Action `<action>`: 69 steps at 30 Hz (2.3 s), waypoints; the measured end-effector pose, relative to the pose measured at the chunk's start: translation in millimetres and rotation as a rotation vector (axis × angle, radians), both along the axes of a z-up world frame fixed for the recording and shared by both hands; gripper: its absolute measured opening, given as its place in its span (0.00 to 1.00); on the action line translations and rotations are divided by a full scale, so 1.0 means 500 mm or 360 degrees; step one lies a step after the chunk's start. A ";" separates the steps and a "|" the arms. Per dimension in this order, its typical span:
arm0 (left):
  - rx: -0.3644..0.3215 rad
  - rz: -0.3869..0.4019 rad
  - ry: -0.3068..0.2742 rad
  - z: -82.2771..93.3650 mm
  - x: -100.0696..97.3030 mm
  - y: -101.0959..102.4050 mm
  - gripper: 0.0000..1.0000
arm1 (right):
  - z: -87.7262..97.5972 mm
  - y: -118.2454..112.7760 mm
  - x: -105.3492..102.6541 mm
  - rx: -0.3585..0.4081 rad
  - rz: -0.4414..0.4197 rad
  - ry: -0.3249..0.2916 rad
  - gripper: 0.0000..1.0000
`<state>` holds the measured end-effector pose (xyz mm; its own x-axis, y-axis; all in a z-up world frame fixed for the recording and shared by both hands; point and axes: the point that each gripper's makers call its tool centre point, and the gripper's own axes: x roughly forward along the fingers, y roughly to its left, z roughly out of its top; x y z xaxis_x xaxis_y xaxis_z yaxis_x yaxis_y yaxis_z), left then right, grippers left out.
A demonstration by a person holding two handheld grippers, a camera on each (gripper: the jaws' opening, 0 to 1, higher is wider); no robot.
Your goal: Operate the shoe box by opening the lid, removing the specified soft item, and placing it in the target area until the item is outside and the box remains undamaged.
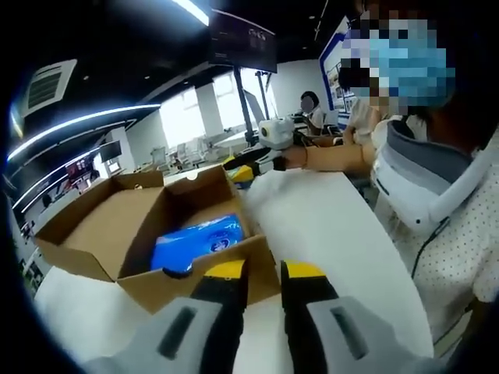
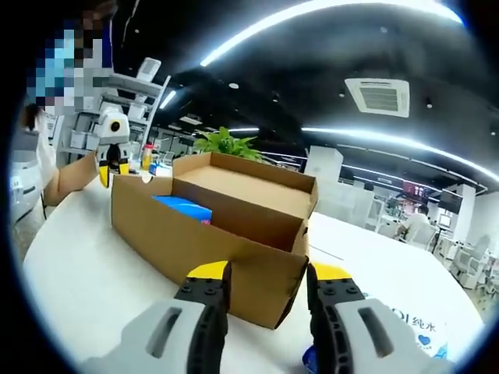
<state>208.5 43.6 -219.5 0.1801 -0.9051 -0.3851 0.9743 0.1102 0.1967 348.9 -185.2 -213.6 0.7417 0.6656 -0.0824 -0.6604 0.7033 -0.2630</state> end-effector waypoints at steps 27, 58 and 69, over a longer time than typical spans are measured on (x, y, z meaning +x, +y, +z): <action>-0.0173 0.0401 0.0077 0.005 0.126 0.094 0.30 | 0.041 -0.042 -0.032 0.0164 -0.0069 -0.0061 0.38; -0.0230 0.0490 0.0173 -0.005 0.137 0.082 0.43 | 0.224 0.045 -0.063 0.0322 0.0085 -0.0155 0.47; -0.0214 0.0455 0.0151 -0.006 0.122 0.067 0.43 | 0.294 0.143 -0.054 0.0310 0.0185 -0.0049 0.56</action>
